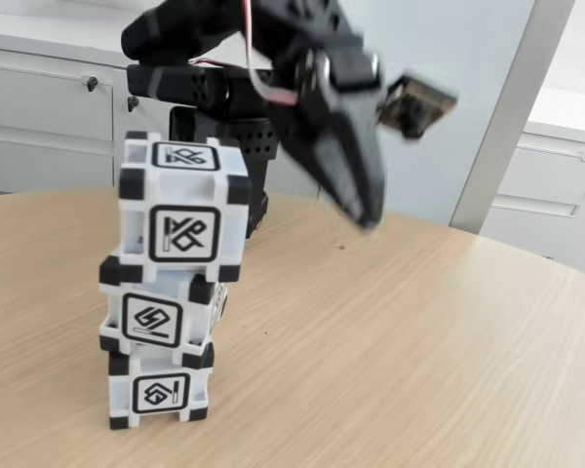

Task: Stack cubes from left to right.

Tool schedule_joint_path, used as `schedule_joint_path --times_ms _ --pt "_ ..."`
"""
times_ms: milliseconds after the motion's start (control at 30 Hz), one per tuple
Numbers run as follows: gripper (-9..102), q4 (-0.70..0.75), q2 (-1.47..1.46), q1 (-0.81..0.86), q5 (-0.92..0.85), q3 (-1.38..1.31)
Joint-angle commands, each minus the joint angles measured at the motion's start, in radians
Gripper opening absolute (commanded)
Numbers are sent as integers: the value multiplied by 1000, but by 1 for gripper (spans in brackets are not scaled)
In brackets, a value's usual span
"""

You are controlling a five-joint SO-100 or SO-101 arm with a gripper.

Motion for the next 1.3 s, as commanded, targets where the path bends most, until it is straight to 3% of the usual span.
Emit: schedule_joint_path --times_ms 0,233,767,1267 --pt "0 -5 58 11 18 32" --pt "0 -2 58 28 32 98" --pt "0 0 55 465 6 101" --pt "0 0 57 482 3 101"
